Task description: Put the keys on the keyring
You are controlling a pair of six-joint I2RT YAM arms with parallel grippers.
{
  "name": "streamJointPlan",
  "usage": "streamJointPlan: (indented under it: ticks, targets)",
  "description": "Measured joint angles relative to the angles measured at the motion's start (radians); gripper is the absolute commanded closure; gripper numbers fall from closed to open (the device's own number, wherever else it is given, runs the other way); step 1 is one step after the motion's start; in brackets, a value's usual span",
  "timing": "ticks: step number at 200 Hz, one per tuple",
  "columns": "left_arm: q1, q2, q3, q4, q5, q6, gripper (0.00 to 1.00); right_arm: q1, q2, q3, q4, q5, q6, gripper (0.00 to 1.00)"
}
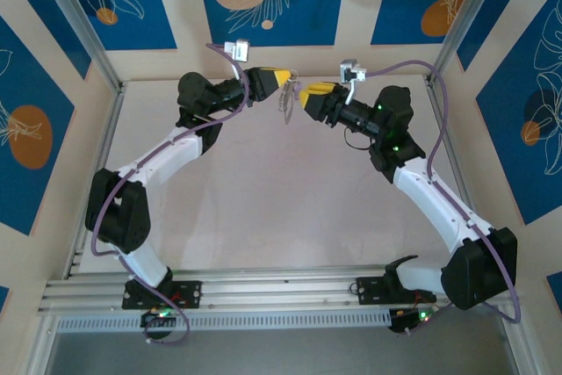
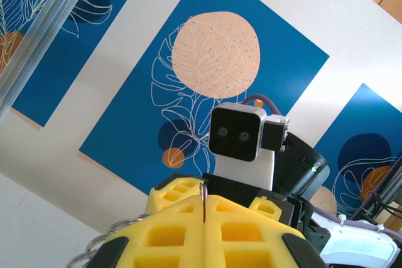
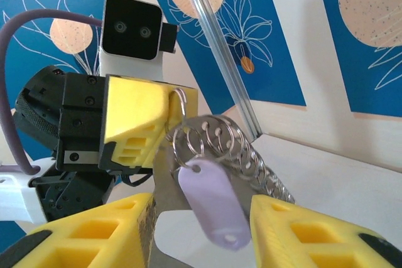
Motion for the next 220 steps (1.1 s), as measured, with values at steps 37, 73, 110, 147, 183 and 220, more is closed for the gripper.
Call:
streamJointPlan:
  ticks: [37, 73, 110, 147, 183, 220]
  targets:
    - [-0.001, 0.0, 0.0, 0.0, 0.0, 0.0, 1.0, 0.009, 0.005, 0.044, -0.02, 0.0, -0.024, 0.56]
    - [-0.001, 0.0, 0.0, 0.0, 0.001, 0.0, 1.0, 0.013, 0.026, 0.082, -0.037, -0.002, -0.044, 0.61]
    - [-0.003, 0.0, 0.0, 0.0, 0.001, 0.0, 1.0, 0.017, 0.049, 0.104, -0.066, -0.004, -0.07, 0.73]
    - [-0.004, 0.0, 0.0, 0.0, 0.001, 0.0, 1.0, 0.017, 0.049, 0.104, -0.091, -0.009, -0.092, 0.89]
    - [-0.006, 0.0, 0.0, 0.0, 0.004, 0.0, 1.0, 0.022, 0.049, 0.105, -0.104, -0.02, -0.109, 1.0]
    - [-0.008, 0.0, 0.0, 0.0, 0.013, 0.0, 1.0, 0.023, 0.049, 0.109, -0.112, -0.03, -0.114, 1.0]
